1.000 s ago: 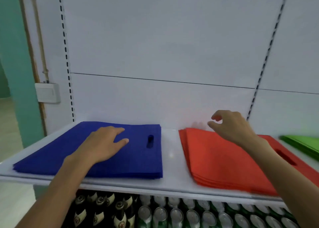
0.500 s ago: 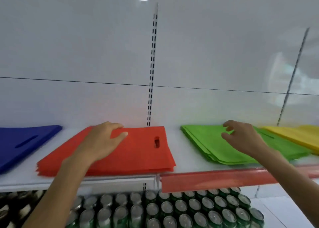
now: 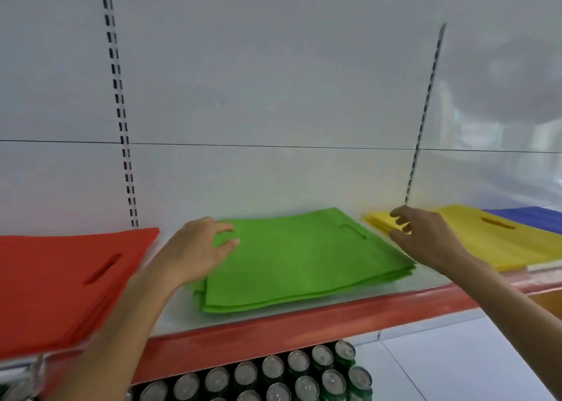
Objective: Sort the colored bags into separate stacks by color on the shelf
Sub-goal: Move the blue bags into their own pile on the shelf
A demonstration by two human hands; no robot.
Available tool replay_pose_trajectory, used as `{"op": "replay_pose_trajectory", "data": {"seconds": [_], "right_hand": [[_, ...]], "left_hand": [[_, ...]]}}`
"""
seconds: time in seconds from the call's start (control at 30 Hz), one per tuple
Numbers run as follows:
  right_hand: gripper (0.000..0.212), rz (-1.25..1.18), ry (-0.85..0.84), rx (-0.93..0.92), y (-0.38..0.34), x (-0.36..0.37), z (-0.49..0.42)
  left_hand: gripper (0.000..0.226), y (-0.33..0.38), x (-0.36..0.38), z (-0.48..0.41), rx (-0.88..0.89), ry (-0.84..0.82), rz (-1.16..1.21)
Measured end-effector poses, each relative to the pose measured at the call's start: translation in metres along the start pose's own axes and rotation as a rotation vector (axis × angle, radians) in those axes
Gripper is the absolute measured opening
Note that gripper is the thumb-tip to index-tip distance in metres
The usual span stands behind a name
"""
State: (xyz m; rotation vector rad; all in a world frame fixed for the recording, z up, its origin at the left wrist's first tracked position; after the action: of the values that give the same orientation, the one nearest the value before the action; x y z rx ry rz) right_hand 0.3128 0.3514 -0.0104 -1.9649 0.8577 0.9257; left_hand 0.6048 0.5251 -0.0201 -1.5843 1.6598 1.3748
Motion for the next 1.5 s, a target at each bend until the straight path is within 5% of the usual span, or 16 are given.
{"op": "replay_pose_trajectory", "data": {"seconds": [1.13, 1.5], "right_hand": [[0.027, 0.042, 0.000, 0.068, 0.626, -0.139, -0.215], [0.039, 0.104, -0.192, 0.066, 0.744, -0.119, -0.272]], "left_hand": [[0.036, 0.567, 0.320, -0.207, 0.221, 0.083, 0.070], [0.066, 0.656, 0.443, -0.259, -0.199, -0.234, -0.184]]}}
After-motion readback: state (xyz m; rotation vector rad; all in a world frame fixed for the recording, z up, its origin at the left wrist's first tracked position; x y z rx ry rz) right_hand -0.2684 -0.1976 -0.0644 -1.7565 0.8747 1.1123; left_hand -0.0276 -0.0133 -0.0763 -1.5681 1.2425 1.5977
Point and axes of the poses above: each hand's wrist, its own z-axis away from the middle knuckle, its own x-axis out of the palm, y = z × x, the point moved 3 cm from there along -z, towards the middle knuckle, and after that the axes turned 1 degree about -z, right-handed, at the moved point
